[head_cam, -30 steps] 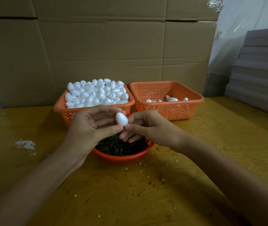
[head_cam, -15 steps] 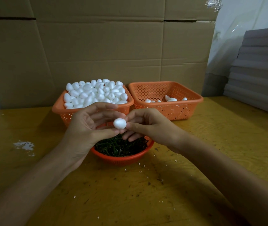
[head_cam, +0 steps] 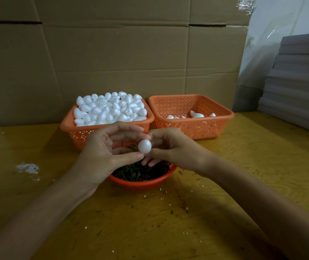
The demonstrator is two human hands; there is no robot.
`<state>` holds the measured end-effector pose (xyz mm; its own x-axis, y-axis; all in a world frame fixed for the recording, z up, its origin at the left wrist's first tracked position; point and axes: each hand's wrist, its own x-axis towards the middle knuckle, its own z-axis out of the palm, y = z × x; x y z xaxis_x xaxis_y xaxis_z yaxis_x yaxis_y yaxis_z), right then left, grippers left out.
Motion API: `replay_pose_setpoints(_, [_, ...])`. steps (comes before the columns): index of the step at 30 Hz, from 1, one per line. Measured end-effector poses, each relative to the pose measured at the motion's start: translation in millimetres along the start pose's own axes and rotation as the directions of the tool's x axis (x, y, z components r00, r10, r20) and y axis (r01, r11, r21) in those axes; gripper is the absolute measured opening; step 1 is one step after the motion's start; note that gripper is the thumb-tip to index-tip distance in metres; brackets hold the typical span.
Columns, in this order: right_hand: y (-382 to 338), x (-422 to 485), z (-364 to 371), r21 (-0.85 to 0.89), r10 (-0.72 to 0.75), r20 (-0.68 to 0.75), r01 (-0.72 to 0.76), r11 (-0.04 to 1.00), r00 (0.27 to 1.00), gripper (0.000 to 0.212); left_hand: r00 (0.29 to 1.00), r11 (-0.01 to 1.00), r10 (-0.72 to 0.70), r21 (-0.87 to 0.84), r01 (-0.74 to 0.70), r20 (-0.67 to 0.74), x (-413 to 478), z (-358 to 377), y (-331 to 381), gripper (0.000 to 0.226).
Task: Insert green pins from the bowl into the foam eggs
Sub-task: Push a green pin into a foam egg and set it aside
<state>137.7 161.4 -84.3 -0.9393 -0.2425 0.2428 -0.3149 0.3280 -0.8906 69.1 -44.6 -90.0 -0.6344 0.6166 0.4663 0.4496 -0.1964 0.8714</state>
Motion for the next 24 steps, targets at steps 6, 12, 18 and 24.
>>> replay_pose_setpoints(6, [-2.1, 0.3, 2.7, -0.087, 0.014, 0.046, -0.010, 0.996, 0.999, 0.019, 1.000, 0.999, -0.002, 0.050, 0.003, -0.021, -0.4, 1.9, 2.2, 0.047])
replay_pose_setpoints(12, [-4.9, -0.8, 1.9, -0.104, 0.021, 0.071, -0.013, 0.995, 0.997, 0.018, 1.000, 0.999, 0.004, 0.044, -0.003, -0.031, -1.7, 2.1, 3.1, 0.048])
replay_pose_setpoints(18, [-1.5, -0.2, 0.1, -0.070, 0.042, 0.073, -0.037, 0.997, 0.996, 0.021, 0.999, 0.999, 0.014, 0.036, -0.013, -0.030, -0.7, 2.1, 2.5, 0.047])
replay_pose_setpoints(24, [-0.3, -0.1, -2.1, 0.016, 0.041, 0.070, -0.042, 0.999, 0.997, 0.020, 0.999, 0.999, 0.009, 0.047, -0.008, -0.037, -0.7, 1.6, 2.1, 0.042])
